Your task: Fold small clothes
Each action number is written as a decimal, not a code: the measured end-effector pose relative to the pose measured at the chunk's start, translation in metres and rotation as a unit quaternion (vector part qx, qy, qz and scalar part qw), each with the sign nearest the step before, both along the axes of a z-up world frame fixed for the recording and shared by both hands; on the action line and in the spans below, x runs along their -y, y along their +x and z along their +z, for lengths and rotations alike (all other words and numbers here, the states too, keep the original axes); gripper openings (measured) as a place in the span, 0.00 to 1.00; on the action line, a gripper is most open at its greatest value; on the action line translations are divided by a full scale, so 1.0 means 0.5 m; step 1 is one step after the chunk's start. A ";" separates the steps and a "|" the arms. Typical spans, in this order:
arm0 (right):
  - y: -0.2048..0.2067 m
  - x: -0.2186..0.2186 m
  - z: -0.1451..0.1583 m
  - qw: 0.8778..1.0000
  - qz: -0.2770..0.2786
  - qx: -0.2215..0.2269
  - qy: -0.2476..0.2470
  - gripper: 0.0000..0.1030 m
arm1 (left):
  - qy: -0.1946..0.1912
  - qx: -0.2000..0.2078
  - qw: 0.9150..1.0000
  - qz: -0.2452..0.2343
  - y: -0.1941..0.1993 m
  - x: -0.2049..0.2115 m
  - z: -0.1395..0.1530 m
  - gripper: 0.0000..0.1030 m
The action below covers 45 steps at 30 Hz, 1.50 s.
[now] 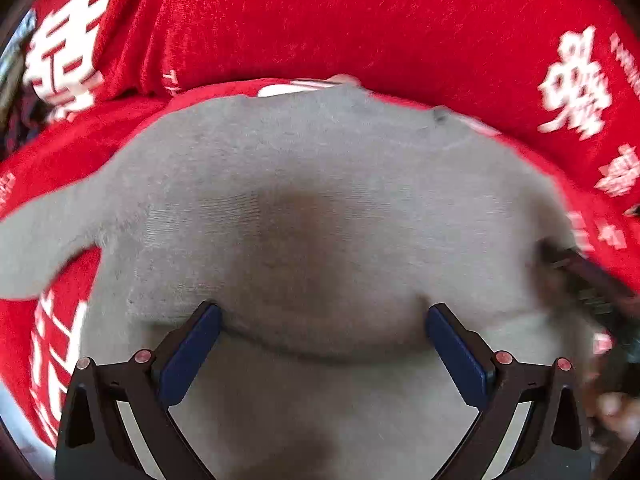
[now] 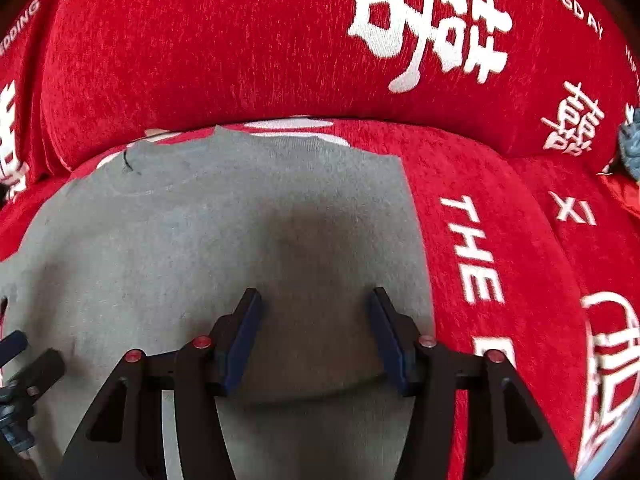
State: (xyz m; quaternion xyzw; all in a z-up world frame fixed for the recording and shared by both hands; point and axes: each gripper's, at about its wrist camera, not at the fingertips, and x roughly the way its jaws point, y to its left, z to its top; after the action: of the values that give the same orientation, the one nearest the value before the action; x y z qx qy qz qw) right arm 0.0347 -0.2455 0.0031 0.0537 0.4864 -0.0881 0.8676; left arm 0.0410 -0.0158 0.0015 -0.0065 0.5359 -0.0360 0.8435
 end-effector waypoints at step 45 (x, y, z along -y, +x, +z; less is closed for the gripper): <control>-0.074 -0.266 0.002 0.991 0.098 0.052 -0.072 0.72 | 0.009 -0.009 0.870 0.493 -0.012 -0.857 -0.032 1.00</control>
State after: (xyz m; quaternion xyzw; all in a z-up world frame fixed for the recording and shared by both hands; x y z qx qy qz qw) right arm -0.0024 -0.1124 0.0040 -0.0520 0.4357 -0.0349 0.8979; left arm 0.0348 0.4128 -0.0144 -0.2626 0.4706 0.3899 0.7467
